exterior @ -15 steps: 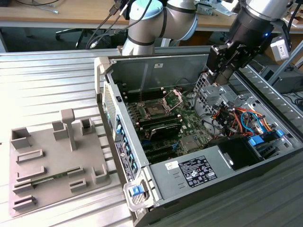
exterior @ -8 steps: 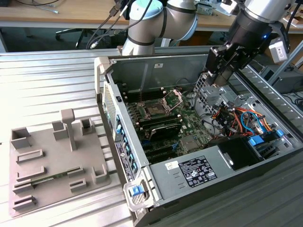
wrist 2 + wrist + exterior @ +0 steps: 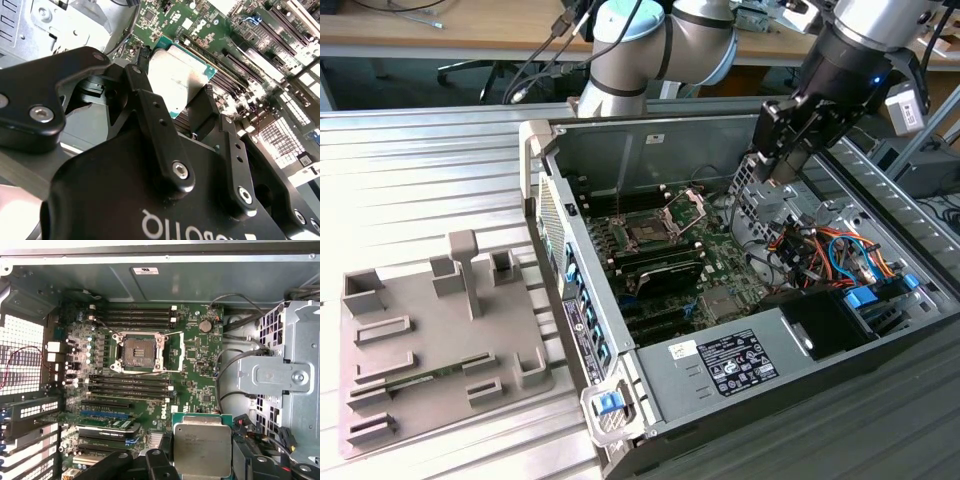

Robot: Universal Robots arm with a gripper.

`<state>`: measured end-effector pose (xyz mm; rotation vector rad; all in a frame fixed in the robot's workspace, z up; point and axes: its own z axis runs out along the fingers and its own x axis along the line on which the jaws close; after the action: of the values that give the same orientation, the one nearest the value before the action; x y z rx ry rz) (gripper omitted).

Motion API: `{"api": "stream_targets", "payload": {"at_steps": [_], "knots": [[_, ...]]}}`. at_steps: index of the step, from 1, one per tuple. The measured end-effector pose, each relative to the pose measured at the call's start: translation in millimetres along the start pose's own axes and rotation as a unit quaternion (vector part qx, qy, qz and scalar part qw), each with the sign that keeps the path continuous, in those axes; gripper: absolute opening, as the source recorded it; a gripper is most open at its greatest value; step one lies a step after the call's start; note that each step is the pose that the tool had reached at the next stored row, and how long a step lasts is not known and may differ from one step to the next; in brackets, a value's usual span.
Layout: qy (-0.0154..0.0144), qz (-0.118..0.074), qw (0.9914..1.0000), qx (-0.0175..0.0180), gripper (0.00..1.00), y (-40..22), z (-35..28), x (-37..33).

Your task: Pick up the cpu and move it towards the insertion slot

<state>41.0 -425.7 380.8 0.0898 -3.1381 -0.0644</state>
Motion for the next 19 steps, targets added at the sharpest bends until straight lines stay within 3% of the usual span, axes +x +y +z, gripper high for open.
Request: {"api": "stream_targets", "payload": {"at_steps": [19], "knots": [[0.0000, 0.000, 1.00000, 0.0000, 0.55, 0.6, 7.6, 0.5]]}}
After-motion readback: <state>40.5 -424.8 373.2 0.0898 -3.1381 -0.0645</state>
